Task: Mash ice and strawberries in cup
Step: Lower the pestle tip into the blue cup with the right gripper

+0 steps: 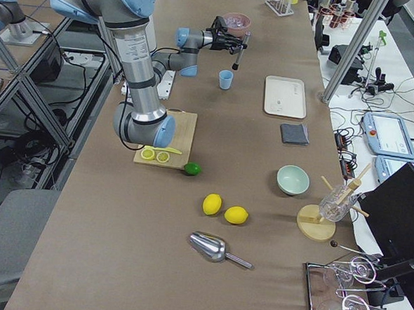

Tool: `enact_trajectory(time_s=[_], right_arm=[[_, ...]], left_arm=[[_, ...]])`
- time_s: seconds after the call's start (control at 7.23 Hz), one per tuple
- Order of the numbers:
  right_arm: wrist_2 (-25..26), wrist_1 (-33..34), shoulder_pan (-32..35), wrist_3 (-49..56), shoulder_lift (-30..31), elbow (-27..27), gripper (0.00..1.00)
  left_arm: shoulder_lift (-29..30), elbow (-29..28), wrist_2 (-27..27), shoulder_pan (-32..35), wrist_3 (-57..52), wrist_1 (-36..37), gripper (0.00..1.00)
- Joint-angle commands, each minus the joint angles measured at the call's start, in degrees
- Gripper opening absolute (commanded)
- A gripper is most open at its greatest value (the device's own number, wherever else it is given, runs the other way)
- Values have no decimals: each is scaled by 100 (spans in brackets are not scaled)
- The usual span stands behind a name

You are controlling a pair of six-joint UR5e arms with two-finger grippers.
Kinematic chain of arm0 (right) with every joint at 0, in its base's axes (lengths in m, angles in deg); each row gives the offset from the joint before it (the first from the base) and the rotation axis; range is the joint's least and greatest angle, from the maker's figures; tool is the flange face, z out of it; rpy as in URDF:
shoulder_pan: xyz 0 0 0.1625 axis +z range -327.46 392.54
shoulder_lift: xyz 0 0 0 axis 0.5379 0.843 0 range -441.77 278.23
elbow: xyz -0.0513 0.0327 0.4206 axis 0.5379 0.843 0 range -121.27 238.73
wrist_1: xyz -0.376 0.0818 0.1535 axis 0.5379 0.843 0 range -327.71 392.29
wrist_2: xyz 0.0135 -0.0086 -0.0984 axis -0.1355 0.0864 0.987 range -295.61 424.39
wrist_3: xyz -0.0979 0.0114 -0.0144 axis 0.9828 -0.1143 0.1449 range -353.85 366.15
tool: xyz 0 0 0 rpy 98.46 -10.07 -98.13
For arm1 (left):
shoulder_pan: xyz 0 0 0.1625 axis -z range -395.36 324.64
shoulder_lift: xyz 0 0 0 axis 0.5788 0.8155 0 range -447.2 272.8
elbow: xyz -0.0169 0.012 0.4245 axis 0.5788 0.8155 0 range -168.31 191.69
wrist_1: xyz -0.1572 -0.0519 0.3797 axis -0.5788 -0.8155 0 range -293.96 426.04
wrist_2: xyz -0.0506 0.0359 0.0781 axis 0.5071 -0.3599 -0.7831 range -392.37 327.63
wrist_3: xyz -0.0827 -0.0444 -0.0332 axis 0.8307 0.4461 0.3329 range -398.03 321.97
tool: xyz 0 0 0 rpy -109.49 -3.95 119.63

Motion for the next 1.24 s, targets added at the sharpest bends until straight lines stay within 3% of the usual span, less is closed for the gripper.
enact_trajectory(time_s=[0.0,0.41,1.11], right_arm=[[11,-2,-115,8,-236,87,0],[29,-2,-142,61,-378,535,0],[-33,-28,-247,35,-378,650,0]], left_arm=[[-8,-8,9,0,6,0,97],[-8,-25,0,0,6,0,97],[27,-43,0,0,6,35,97]])
